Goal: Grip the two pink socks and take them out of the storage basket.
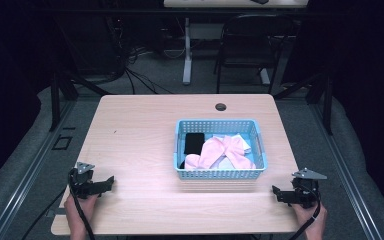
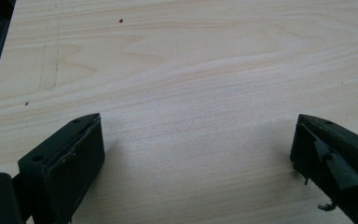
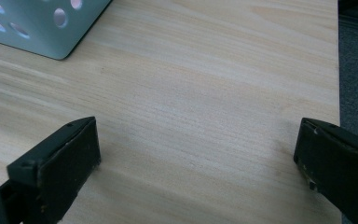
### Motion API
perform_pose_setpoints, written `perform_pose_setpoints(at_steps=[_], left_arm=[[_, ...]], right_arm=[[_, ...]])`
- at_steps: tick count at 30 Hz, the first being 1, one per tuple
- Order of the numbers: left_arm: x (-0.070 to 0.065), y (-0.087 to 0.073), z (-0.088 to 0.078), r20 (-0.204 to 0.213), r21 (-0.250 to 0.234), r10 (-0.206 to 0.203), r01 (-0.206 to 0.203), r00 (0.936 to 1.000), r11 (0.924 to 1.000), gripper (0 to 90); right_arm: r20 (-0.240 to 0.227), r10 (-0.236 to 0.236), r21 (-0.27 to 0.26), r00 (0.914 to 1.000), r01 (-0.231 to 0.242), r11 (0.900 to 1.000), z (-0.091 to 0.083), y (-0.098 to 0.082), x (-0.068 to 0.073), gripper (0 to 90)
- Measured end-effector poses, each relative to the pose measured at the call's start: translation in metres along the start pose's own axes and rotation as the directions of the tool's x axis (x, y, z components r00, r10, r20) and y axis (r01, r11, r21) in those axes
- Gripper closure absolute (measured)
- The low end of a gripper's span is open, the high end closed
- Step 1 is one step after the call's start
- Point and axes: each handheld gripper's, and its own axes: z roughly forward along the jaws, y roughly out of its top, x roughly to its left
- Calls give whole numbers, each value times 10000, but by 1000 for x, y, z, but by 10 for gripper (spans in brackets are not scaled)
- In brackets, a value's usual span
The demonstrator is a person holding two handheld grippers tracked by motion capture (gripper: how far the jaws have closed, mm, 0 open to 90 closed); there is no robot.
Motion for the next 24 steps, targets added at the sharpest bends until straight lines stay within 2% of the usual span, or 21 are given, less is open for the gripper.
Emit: perform_pose_setpoints(at_steps=[16,20,24], left_arm=[[-1,0,0,-50,-9,16,-16,10000,10000,30],[0,0,0,1,5,-10,10,10000,10000,31],[-1,0,0,-58,-27,33,-33,10000,10000,31]], right_arm=[[36,-27,60,10000,27,10000,0,1,0,0],[-59,-62,496,10000,65,9988,-1,5,-1,0],[-177,28,699,9998,-15,9976,-3,8,1,0]])
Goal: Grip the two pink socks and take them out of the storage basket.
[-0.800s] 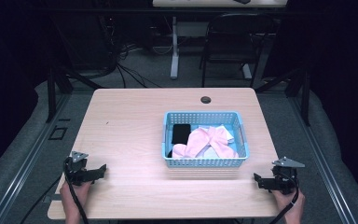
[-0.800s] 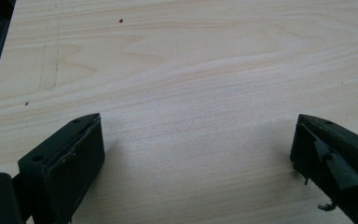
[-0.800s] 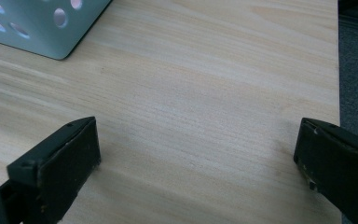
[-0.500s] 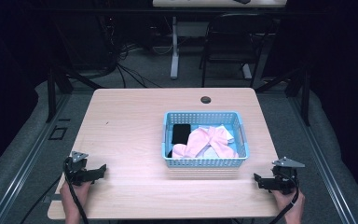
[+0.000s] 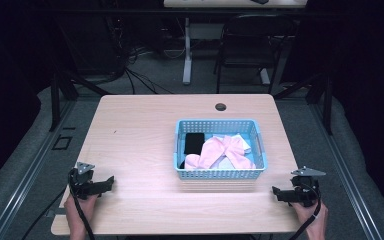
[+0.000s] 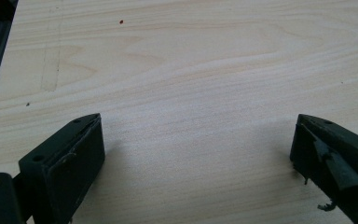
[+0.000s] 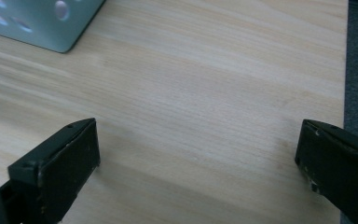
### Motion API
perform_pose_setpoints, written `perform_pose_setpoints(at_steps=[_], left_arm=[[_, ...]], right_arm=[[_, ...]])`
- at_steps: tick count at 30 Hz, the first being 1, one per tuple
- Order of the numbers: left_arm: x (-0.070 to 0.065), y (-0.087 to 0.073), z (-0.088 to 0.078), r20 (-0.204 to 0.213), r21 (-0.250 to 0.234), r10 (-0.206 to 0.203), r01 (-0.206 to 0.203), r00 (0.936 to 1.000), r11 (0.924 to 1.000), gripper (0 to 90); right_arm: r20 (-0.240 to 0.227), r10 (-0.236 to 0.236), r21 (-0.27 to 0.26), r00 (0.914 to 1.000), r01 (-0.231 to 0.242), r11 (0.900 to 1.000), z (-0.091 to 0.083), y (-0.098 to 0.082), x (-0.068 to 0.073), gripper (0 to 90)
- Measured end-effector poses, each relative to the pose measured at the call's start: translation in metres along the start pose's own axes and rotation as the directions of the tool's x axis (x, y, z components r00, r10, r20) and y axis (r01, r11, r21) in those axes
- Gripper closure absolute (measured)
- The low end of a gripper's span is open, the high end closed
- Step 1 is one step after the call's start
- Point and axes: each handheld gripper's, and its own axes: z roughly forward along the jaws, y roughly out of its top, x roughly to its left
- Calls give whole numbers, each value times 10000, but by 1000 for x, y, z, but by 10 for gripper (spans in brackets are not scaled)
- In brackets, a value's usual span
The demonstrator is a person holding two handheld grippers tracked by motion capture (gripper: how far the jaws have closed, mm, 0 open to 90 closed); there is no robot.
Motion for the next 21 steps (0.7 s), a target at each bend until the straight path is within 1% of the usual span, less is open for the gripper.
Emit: perform_pose_setpoints(at_steps=[1,2,3,5,6,8,9,16,21], left_arm=[[0,0,0,4,11,-15,15,10000,10000,31],[0,0,0,7,14,-12,12,10000,10000,31],[0,0,0,7,14,-12,12,10000,10000,31],[0,0,0,4,0,-2,2,10000,10000,31],[0,0,0,4,-2,-1,1,10000,10000,31],[0,0,0,14,1,-3,3,10000,10000,32],[0,0,0,21,-3,-6,6,10000,10000,32],[0,0,0,13,8,22,-22,10000,10000,34],[0,0,0,7,11,48,-48,10000,10000,34]], right_arm=[[-80,19,66,10000,-19,10000,-1,1,2,0],[-95,-124,330,9999,127,9994,-5,5,6,0],[-95,-124,330,9999,127,9994,-5,5,6,0],[-148,-167,547,9998,175,9984,-10,10,9,0],[-148,-167,547,9998,175,9984,-10,10,9,0],[-234,-206,712,9995,222,9972,-15,14,11,0],[-170,-235,835,9996,249,9962,-19,17,13,0],[-299,-356,1207,9989,390,9919,-31,27,16,0],[-346,-491,1564,9982,540,9862,-41,38,19,0]])
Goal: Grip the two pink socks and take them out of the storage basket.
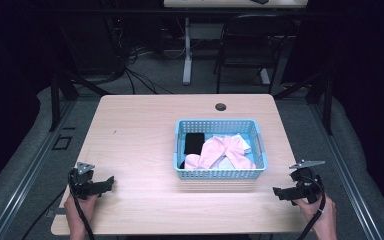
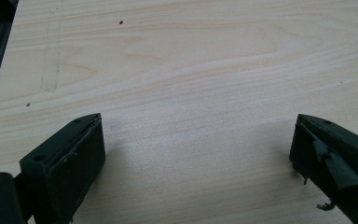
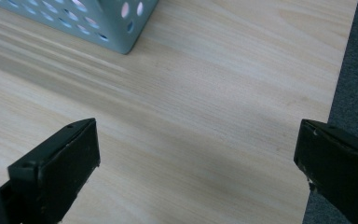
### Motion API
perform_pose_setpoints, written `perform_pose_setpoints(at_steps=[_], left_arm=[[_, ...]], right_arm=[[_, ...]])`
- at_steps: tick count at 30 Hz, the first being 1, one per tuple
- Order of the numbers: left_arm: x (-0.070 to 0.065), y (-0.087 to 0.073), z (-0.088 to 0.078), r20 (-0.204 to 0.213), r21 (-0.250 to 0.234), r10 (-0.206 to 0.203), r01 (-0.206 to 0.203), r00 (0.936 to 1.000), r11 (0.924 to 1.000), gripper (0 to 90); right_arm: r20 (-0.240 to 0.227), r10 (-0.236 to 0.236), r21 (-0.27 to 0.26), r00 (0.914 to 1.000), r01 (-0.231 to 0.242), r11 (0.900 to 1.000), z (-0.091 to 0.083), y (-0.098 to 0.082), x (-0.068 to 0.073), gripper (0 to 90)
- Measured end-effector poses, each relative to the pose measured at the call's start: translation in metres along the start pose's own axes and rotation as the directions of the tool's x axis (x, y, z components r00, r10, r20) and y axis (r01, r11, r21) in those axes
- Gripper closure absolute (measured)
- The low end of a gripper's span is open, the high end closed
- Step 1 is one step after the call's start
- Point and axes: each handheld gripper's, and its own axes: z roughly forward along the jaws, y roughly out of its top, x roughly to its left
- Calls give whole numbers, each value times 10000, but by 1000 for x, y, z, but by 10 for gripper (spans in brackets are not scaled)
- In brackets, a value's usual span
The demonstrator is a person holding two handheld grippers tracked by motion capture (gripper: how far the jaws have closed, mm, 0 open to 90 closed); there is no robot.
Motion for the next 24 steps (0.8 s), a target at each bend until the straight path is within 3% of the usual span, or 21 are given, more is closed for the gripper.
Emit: perform_pose_setpoints(at_steps=[15,24], left_arm=[[0,0,0,-2,-10,-10,10,10000,10000,34],[0,0,0,9,1,-16,16,10000,10000,34]], right_arm=[[22,-525,414,9986,523,9978,-33,41,6,0],[-68,-1041,504,9945,1043,9933,-48,78,15,0]])
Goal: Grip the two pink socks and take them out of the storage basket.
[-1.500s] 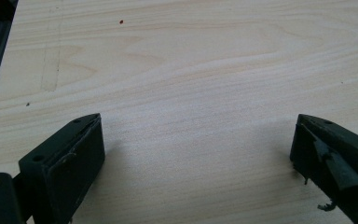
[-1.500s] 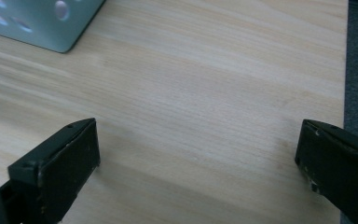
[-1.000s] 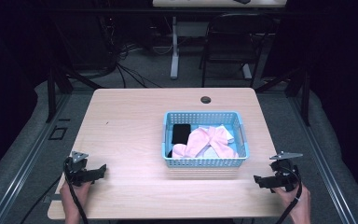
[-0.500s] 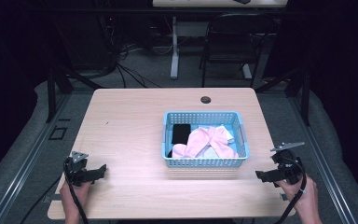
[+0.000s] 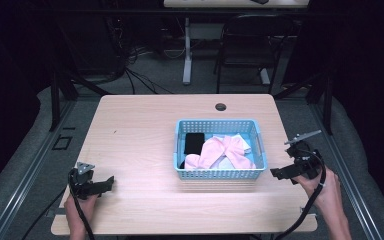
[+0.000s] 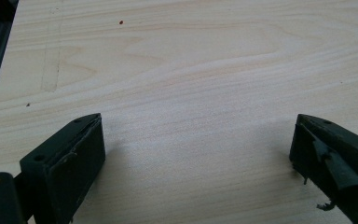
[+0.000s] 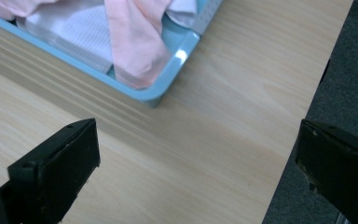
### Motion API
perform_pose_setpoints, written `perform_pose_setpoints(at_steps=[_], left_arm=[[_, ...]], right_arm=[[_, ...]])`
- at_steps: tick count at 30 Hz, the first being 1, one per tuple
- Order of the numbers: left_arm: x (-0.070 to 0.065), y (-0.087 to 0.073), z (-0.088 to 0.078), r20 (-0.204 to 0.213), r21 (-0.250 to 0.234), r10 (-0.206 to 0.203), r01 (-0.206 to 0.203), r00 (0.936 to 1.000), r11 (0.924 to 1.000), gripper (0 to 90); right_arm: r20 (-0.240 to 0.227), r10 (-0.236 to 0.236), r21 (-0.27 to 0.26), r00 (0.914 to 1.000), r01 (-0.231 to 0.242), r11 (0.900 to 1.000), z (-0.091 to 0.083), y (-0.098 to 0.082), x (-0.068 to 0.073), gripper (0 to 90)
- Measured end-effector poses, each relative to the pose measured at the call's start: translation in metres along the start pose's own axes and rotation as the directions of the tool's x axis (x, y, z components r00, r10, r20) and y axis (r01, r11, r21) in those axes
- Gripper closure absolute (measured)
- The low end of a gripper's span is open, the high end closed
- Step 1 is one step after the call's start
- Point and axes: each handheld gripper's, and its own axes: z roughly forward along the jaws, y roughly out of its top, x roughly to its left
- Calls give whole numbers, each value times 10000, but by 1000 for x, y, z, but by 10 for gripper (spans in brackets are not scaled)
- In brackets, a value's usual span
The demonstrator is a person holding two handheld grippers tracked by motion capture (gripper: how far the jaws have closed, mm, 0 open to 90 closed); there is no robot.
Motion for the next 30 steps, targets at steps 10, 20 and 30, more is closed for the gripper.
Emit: perform_pose_setpoints(at_steps=[10,20,30], left_arm=[[0,0,0,27,-18,-56,56,10000,10000,35],[0,0,0,41,-12,-52,52,10000,10000,36],[1,0,0,72,0,-63,63,10000,10000,39]], right_arm=[[-318,-974,27,9947,976,9952,-2,55,19,0],[-1064,-1791,454,9781,1847,9817,34,104,40,0],[-1503,-1915,1636,9699,2155,9627,96,134,49,131]])
